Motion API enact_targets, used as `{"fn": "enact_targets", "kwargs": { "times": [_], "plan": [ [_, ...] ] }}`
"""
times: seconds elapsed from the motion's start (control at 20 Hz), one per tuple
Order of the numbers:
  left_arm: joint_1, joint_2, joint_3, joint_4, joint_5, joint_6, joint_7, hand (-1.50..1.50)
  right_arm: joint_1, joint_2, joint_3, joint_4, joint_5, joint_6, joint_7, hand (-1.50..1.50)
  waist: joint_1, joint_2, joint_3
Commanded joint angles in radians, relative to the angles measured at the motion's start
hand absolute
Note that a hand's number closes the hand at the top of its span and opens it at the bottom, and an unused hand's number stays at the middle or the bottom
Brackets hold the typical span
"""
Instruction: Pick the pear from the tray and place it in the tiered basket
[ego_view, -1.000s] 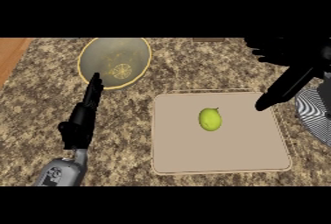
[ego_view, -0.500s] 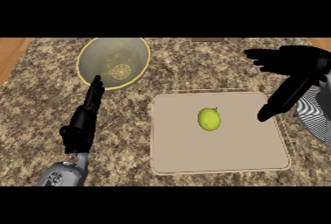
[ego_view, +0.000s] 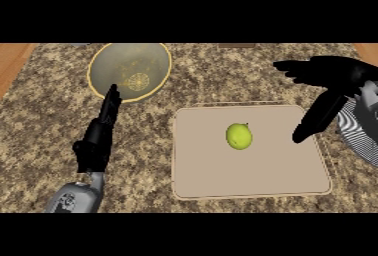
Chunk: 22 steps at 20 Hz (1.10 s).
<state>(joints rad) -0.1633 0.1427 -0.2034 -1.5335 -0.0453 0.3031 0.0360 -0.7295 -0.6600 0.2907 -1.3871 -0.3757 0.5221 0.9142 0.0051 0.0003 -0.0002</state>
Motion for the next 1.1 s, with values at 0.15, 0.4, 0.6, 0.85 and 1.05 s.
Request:
{"fn": "enact_targets", "kwargs": {
  "times": [0.15,0.4,0.6,0.85,1.05],
  "plan": [
    [0.023,-0.001,0.035,0.030,0.008,-0.039,-0.053,0.00,0.019,0.039,0.013,-0.015,0.153,0.073,-0.032,-1.50,-0.001,0.000,0.000],
    [0.025,0.002,0.045,-0.035,0.004,-0.046,0.005,0.00,0.040,0.086,0.017,0.039,0.235,0.038,0.005,-1.50,0.003,0.000,0.000],
    [0.012,-0.042,0.024,-0.028,-0.041,-0.014,0.033,0.00,0.119,0.083,-0.024,-0.015,0.266,0.049,0.006,-1.50,-0.005,-0.001,0.000],
    [0.048,-0.035,0.037,-0.036,-0.050,-0.041,-0.013,0.00,0.194,0.129,-0.060,-0.032,0.275,0.067,-0.001,-1.50,-0.005,-0.002,0.000],
    [-0.024,-0.046,0.067,0.032,-0.048,-0.060,-0.002,0.00,0.206,0.157,-0.081,0.062,0.368,0.082,-0.140,-1.50,-0.003,0.001,0.000]
  ]
}}
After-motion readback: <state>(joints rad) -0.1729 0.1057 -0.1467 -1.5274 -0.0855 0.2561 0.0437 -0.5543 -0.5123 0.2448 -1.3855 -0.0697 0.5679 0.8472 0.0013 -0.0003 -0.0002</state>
